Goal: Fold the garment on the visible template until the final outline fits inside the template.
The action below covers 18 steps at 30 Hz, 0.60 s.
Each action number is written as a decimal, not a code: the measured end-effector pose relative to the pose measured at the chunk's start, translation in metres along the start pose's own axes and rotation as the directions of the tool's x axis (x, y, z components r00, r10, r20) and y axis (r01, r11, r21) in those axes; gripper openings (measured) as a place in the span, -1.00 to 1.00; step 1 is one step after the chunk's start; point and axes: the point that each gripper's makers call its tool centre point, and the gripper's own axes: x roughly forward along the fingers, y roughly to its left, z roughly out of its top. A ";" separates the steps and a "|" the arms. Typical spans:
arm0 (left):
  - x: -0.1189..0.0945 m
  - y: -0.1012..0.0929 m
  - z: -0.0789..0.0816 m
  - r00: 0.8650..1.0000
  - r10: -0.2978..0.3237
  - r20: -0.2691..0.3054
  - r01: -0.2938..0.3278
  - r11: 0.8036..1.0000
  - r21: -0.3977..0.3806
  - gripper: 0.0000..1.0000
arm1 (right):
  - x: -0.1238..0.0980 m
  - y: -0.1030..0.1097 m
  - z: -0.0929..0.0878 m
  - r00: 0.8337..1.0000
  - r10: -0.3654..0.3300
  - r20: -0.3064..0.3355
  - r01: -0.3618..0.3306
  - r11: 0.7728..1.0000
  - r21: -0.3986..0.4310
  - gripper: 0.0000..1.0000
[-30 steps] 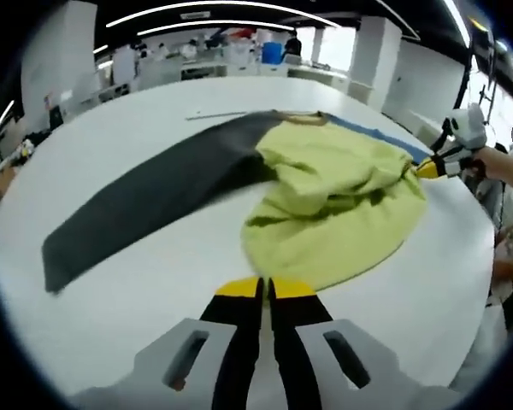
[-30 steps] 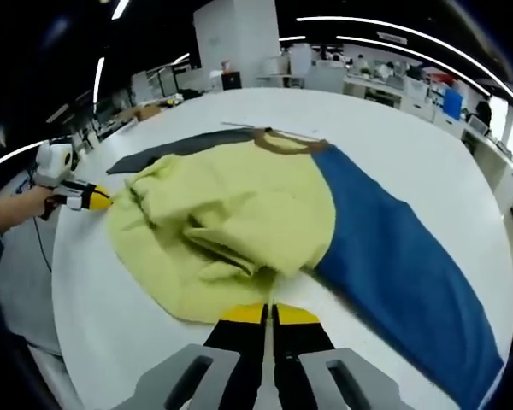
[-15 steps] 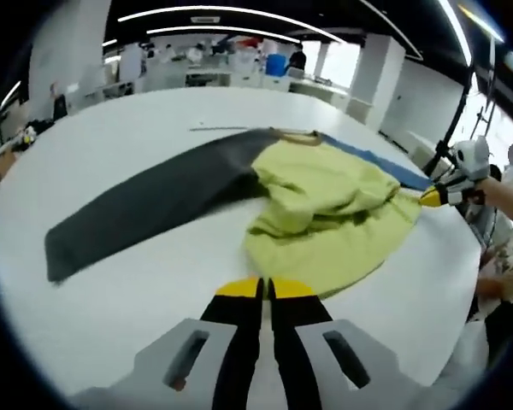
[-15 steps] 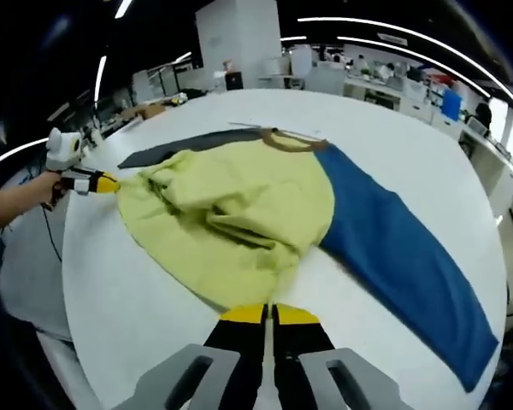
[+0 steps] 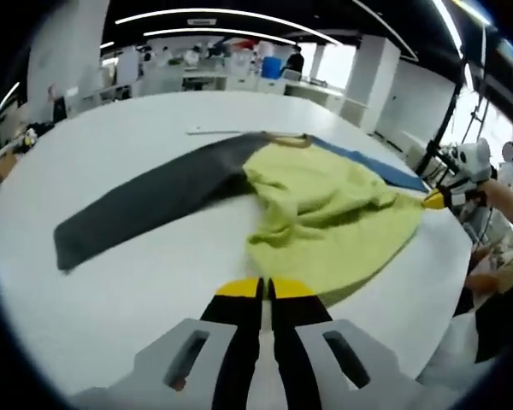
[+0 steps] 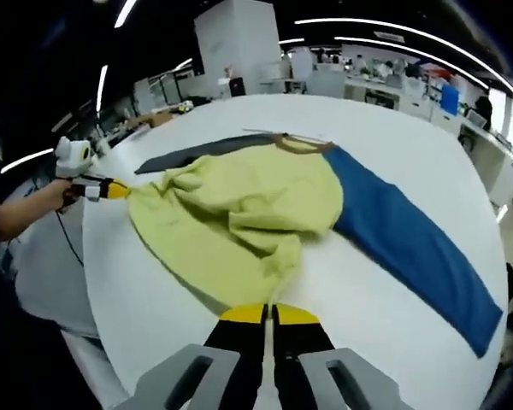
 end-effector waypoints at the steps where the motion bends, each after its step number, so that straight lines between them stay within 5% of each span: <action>1: -0.001 -0.001 -0.001 1.000 -0.002 -0.005 0.002 1.000 0.001 -1.00 | -0.001 0.000 -0.001 1.000 0.000 0.004 0.000 1.000 0.009 -1.00; 18: -0.025 -0.010 -0.025 1.000 -0.001 -0.010 0.001 0.999 -0.054 -1.00 | -0.018 0.024 -0.038 1.000 0.006 -0.018 -0.006 1.000 0.019 -1.00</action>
